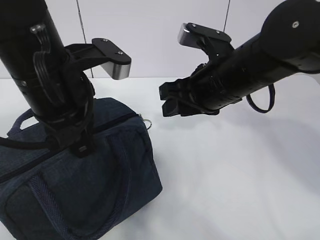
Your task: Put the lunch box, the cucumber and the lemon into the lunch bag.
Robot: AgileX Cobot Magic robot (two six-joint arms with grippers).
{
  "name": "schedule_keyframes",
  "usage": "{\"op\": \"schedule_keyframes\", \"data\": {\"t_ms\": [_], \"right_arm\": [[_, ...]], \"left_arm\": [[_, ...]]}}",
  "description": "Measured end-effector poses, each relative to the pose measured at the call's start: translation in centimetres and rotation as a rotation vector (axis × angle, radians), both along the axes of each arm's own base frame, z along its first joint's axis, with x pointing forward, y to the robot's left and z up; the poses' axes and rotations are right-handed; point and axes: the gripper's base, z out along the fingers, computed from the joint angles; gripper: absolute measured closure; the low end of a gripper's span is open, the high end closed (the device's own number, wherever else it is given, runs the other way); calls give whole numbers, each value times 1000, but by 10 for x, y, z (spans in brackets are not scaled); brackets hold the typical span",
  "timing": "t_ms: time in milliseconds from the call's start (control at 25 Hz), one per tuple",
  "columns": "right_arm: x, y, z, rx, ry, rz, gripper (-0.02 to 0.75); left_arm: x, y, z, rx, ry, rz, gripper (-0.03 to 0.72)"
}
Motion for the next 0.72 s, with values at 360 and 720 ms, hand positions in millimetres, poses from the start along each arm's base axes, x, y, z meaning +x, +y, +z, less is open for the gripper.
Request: {"op": "schedule_keyframes", "data": {"t_ms": [360, 720], "right_arm": [[19, -6, -27, 221, 231, -205, 436], [21, 2, -14, 527, 379, -253, 436]], "left_arm": [[0, 0, 0, 0, 1, 6, 689], [0, 0, 0, 0, 1, 9, 689]]}}
